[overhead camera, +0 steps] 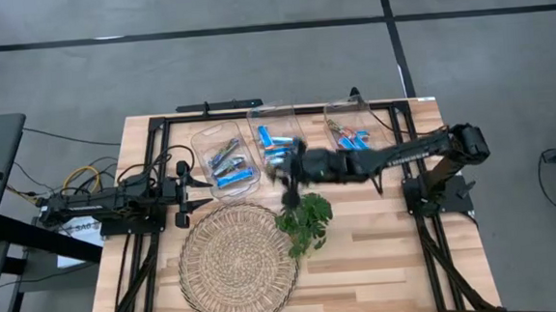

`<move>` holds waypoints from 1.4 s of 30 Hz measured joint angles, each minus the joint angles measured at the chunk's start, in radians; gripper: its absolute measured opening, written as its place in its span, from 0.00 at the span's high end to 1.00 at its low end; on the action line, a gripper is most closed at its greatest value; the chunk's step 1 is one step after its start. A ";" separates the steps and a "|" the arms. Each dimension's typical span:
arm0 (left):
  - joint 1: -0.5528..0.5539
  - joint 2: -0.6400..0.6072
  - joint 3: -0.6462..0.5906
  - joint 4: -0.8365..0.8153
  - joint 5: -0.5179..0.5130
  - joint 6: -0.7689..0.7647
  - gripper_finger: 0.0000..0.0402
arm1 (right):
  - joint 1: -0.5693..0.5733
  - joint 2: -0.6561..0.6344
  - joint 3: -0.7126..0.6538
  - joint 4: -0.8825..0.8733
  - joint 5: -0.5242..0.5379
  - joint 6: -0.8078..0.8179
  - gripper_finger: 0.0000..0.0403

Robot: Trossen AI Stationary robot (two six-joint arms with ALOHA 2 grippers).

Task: Pick and place Granola Bars by type
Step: Put the yellow granola bar into the middle transparent bin, then return to Home Position

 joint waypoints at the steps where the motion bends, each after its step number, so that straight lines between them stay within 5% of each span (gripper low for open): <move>1: 0.000 0.000 0.000 0.000 0.000 0.000 0.54 | -0.026 0.000 0.016 -0.035 0.044 -0.003 0.84; 7: 0.000 0.000 0.000 0.000 0.000 0.000 0.54 | -0.165 0.019 0.089 -0.210 0.165 -0.050 0.84; 25: 0.000 0.000 0.000 0.000 0.002 0.000 0.54 | -0.286 0.255 0.305 -0.454 0.052 -0.195 0.82; 42: 0.000 0.000 0.000 0.000 0.001 0.000 0.54 | -0.279 0.244 0.298 -0.533 0.017 -0.147 0.41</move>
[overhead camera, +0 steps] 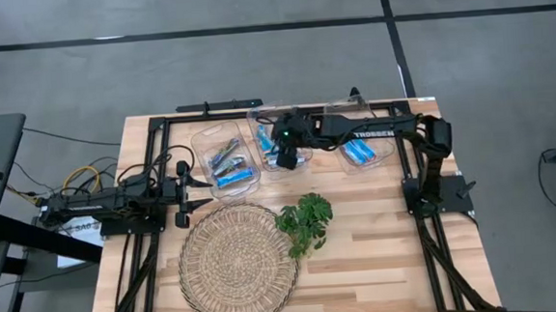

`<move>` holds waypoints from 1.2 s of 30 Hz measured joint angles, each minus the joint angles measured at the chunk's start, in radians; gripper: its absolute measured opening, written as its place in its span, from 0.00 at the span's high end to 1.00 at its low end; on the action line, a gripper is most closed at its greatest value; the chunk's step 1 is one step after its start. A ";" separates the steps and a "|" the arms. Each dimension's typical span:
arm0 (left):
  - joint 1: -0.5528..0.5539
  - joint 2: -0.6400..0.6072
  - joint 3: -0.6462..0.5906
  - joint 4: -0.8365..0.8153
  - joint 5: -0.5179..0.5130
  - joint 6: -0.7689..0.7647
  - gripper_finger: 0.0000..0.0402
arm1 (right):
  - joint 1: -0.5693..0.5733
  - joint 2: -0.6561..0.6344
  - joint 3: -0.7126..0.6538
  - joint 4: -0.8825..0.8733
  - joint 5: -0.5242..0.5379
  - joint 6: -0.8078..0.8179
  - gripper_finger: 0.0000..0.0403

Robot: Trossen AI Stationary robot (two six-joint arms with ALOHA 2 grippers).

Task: Pick and place Granola Bars by type
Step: Return to Home Position

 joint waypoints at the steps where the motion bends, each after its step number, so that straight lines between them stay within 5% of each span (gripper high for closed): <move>1: 0.000 0.000 0.000 0.000 0.000 0.000 0.54 | 0.011 -0.019 -0.014 0.000 -0.027 0.000 0.40; 11: 0.000 0.000 0.000 0.000 -0.001 0.000 0.54 | 0.261 -0.375 -0.394 0.151 -0.198 0.061 0.39; 23: 0.000 0.000 0.000 0.000 -0.001 0.000 0.54 | 0.497 -0.850 -0.931 0.431 -0.283 0.654 0.39; 29: 0.000 0.000 0.000 0.000 -0.001 0.000 0.54 | 0.573 -1.022 -1.193 0.726 -0.289 0.411 0.39; 36: 0.000 0.000 0.000 0.000 -0.001 0.000 0.54 | 0.609 -1.068 -1.361 1.022 -0.294 0.153 0.39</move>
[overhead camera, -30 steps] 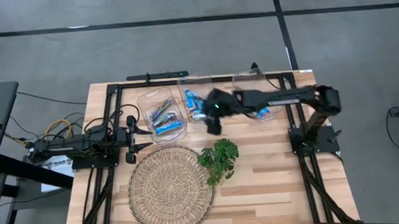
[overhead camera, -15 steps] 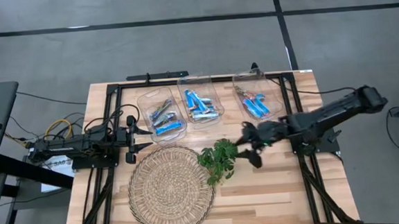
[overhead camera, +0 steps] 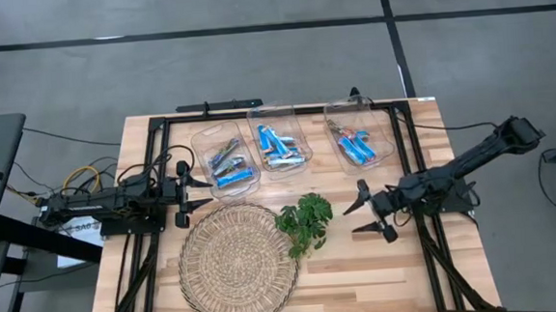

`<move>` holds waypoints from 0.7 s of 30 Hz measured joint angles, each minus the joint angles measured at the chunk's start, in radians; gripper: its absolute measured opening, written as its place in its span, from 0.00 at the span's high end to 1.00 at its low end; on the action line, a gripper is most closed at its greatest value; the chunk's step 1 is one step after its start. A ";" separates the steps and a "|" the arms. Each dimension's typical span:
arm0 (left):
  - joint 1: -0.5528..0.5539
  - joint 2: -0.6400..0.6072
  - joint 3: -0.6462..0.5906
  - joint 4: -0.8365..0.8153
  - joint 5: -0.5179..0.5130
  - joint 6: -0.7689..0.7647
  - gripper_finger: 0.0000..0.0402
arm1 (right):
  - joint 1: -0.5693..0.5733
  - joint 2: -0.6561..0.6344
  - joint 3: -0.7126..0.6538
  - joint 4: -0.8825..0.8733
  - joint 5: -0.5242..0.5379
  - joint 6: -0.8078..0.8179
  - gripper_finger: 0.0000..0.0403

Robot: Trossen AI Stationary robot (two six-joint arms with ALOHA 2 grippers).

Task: Pick and place Granola Bars by type
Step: Return to Home Position

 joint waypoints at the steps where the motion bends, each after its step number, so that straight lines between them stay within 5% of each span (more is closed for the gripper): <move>1: 0.000 0.000 0.000 0.000 0.000 0.000 0.54 | -0.002 -0.002 -0.018 0.032 0.000 -0.004 0.39; 9: 0.000 0.000 0.000 0.000 0.000 0.000 0.54 | -0.029 -0.067 -0.088 0.057 -0.087 -0.027 0.39; 21: 0.000 0.000 0.000 0.000 0.000 0.000 0.54 | -0.029 -0.463 -0.089 -0.390 -0.085 -0.056 0.39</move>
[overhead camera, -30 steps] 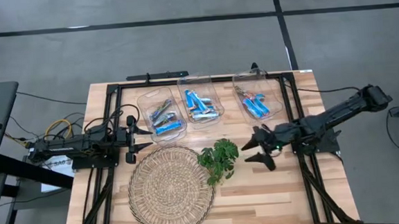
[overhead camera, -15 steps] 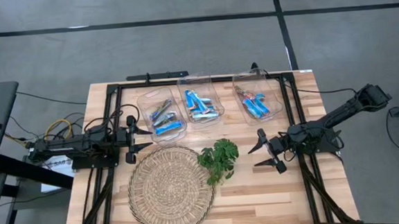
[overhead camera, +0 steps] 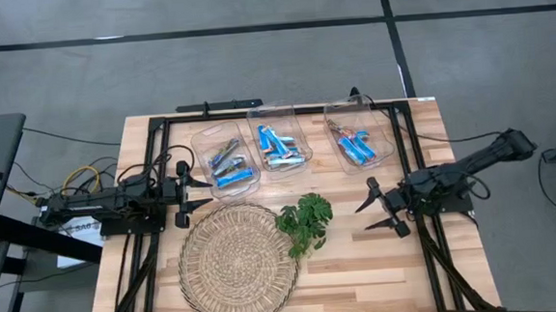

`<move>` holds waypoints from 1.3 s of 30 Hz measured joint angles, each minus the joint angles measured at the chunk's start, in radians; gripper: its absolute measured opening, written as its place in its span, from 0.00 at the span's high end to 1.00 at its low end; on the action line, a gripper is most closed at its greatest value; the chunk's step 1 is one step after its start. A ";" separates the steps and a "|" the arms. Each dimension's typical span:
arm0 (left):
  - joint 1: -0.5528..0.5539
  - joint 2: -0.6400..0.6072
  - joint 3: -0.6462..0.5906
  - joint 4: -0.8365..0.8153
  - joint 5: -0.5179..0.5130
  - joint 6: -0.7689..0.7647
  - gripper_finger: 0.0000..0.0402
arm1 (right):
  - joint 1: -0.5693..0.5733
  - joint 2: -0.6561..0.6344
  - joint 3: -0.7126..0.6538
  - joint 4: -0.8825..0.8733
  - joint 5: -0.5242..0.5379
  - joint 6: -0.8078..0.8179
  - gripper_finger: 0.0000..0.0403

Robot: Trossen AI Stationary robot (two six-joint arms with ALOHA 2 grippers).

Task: Pick and place Granola Bars by type
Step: Return to Home Position

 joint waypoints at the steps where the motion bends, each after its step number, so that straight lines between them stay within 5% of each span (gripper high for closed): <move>1: 0.000 0.000 0.000 0.000 0.000 0.000 0.54 | 0.000 -0.032 0.000 -0.040 0.013 0.000 0.39; 6: 0.000 0.000 0.000 0.000 0.000 0.000 0.54 | -0.004 -0.142 0.000 -0.121 0.108 -0.014 0.39; 10: 0.000 0.000 0.000 0.000 0.000 0.000 0.54 | -0.028 -0.150 0.000 -0.123 0.100 -0.038 0.39; 21: 0.000 0.000 0.000 0.000 0.000 0.000 0.54 | -0.042 -0.145 0.000 -0.125 0.099 0.246 0.39; 39: 0.000 0.000 0.000 0.000 0.000 0.000 0.54 | -0.042 -0.145 0.000 -0.126 0.099 0.254 0.39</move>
